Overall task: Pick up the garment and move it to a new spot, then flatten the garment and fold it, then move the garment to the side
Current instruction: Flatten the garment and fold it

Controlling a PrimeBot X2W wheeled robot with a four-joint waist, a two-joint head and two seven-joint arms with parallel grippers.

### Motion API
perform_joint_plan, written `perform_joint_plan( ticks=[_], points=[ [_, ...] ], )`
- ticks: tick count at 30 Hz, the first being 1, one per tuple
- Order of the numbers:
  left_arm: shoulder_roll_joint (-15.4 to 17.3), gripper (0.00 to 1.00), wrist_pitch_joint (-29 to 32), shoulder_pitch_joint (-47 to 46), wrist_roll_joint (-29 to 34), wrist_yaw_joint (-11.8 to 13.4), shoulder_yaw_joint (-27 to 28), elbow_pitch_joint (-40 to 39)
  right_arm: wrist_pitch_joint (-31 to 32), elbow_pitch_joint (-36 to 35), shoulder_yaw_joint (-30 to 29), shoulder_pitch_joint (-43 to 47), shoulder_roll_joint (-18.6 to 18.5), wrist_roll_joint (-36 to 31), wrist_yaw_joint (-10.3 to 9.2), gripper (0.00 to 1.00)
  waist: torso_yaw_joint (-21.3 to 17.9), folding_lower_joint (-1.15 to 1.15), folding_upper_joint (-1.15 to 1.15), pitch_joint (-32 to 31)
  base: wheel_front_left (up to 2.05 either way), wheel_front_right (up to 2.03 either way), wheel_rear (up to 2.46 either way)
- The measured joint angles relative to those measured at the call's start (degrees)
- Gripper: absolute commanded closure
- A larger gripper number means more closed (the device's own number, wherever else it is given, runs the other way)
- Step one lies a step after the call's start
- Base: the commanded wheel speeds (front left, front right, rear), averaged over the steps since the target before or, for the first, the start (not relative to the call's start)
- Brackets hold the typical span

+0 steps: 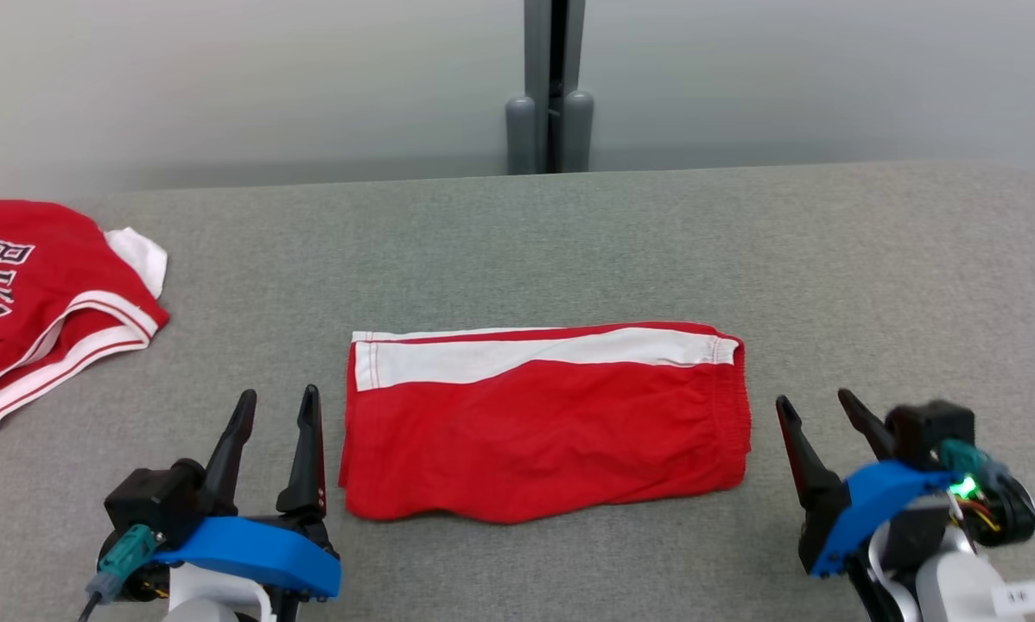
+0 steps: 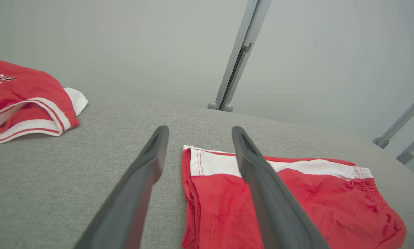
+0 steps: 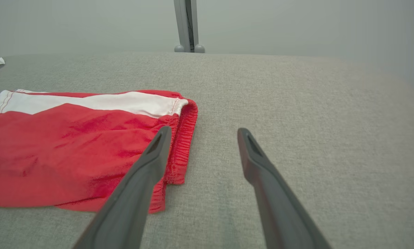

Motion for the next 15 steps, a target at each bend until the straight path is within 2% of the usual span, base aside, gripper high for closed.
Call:
perform_joint_plan(
  ticks=[9,15],
  points=[
    [-1.3,0.0,-0.2,1.0,2.4,0.6,0.5,-2.4,8.8,17.0,0.2,-11.5,0.0,-1.8,0.0,0.0,3.3,0.0,0.0,1.2,0.0,0.0,0.0],
    [-2.0,0.0,-0.2,0.9,3.2,0.5,0.6,-1.8,10.8,26.6,0.6,-16.6,0.0,2.0,0.0,0.0,5.6,0.01,0.0,2.4,0.0,0.0,0.0]
  ],
)
